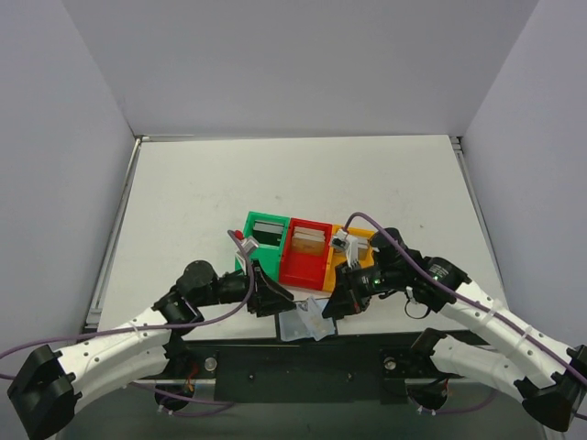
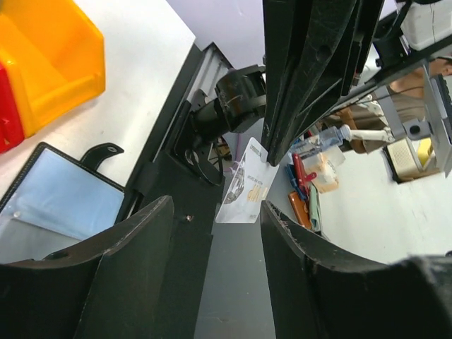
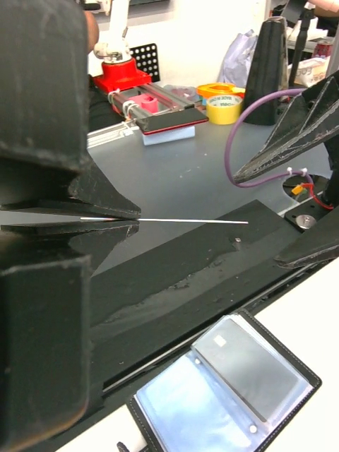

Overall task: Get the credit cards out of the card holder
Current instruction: Place the credit card in the storage box.

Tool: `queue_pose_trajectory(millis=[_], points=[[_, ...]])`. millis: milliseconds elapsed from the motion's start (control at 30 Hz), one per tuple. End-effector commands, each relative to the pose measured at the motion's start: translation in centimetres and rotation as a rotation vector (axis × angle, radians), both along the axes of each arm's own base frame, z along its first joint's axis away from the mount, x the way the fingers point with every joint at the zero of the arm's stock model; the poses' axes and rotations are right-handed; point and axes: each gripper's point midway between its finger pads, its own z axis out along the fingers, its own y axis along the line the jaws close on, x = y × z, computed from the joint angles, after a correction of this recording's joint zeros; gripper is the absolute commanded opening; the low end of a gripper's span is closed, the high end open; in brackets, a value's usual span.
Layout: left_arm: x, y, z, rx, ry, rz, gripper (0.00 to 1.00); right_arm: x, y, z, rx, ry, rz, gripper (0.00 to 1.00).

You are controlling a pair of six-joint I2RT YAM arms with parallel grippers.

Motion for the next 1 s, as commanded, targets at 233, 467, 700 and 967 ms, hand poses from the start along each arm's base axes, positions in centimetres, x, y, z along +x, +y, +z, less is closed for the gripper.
queue_pose_trajectory(millis=[233,467,700,967], points=[[-1.3,-1.2,3.8,-0.113,-0.063,-0.144,0.59,-1.1,0.0,1.5,0.027,0.003,0.092,0.00],[-2.5,-1.8,4.8,-0.158,-0.065,-0.231,0.53,-1.7,0.3,2.0,0.054,0.013,0.130,0.00],[-4.2,-2.7,4.9,-0.156,-0.077,-0.300,0.35,-1.7,0.4,1.9,0.047,0.010,0.137,0.00],[-5.0,-2.9,4.7,-0.141,-0.086,-0.336,0.22,-1.7,0.4,1.9,0.046,0.006,0.134,0.00]])
